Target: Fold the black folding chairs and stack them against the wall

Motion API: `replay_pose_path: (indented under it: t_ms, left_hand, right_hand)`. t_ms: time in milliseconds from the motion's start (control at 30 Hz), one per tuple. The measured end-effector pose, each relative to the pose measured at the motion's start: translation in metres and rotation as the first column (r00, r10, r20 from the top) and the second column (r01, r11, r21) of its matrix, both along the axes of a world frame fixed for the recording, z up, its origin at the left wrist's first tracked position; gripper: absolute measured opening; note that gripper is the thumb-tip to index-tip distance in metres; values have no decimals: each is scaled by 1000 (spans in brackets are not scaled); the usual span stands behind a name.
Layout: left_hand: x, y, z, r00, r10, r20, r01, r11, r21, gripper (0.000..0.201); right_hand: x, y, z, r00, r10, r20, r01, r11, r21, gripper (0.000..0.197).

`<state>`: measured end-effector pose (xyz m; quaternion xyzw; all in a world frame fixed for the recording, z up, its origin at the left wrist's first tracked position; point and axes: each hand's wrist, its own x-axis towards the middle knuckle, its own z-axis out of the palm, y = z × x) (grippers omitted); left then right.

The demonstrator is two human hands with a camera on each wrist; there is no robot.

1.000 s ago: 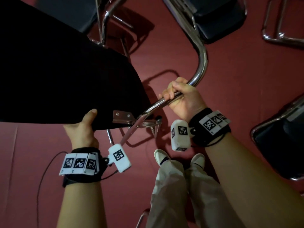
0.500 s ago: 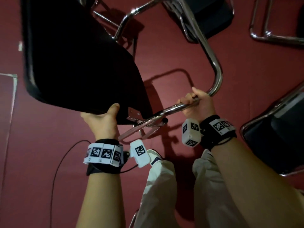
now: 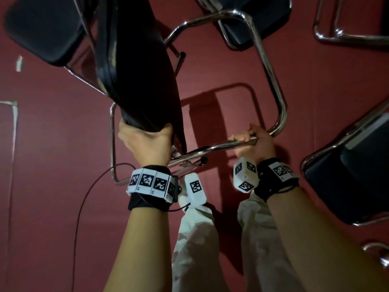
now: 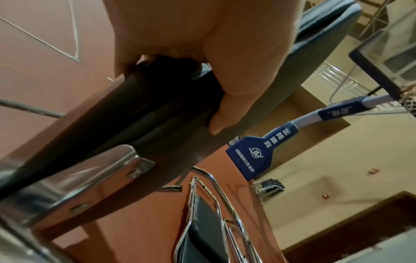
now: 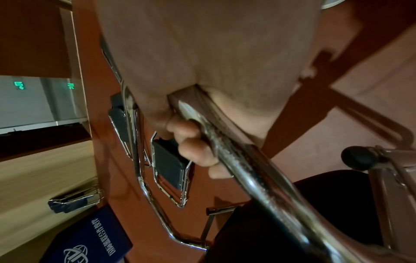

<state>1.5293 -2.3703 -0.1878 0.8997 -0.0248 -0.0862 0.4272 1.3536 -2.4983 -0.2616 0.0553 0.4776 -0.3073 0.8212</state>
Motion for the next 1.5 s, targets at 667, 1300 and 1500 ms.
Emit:
replay_pose_path:
  t_ms: [667, 1300, 1500]
  left_hand:
    - [-40, -103, -19, 952, -242, 188, 165, 922, 350, 90]
    - [-94, -148, -42, 816, -571, 90, 422, 694, 583, 89]
    - [-105, -153, -57, 750, -659, 58, 492, 614, 617, 95]
  right_hand:
    - [-16, -48, 6, 992, 12, 122, -7, 999, -42, 35]
    - [-46, -58, 8, 986, -56, 156, 68, 995, -77, 31]
    - [-62, -53, -7, 981, -135, 138, 138, 990, -12, 34]
